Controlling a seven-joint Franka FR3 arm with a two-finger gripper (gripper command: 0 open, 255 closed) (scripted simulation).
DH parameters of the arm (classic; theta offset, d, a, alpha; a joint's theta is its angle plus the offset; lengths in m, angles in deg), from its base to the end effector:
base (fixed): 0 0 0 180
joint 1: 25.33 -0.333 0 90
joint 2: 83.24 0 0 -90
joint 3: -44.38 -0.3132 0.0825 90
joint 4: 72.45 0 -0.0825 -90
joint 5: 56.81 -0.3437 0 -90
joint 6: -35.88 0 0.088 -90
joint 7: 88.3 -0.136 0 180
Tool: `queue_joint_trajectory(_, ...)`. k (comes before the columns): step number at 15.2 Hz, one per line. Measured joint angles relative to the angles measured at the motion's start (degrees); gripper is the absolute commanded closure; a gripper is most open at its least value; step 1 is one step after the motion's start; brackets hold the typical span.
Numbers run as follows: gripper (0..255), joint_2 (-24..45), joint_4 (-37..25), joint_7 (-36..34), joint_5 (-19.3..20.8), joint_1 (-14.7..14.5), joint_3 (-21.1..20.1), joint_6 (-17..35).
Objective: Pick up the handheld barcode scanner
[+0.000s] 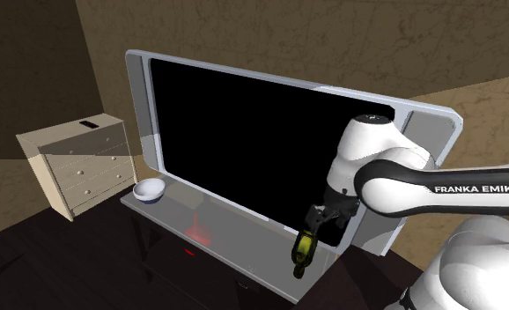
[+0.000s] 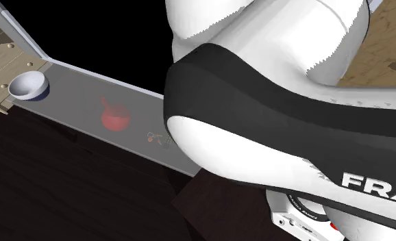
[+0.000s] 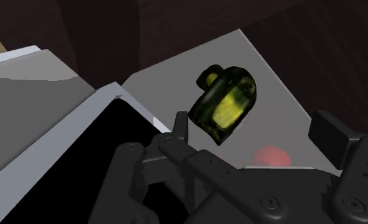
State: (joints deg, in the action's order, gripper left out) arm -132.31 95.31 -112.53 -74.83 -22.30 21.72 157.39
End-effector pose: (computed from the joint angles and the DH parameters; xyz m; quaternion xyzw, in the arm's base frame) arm 0.2439 0.0850 0.3613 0.9829 -0.1831 0.0197 0.0071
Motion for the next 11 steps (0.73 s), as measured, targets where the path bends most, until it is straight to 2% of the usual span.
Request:
queue_joint_trajectory(4, 0, 8.28, 2.84, -8.63, -2.88, 1.42, -7.97, 12.28)
queue_joint_trajectory(6, 0, 13.96, 3.44, -13.2, -3.22, 3.63, -12.38, 19.11)
queue_joint_trajectory(7, 0, 16.57, 3.48, -15.89, -2.99, 5.03, -14.75, 22.05)
queue_joint_trajectory(9, 0, 23.98, 3.4, -21.88, -0.68, 10.47, -20.83, 29.93)
queue_joint_trajectory(11, 0, 27.68, 3.43, -26.25, 1.4, 14.02, -24.89, 34.07)
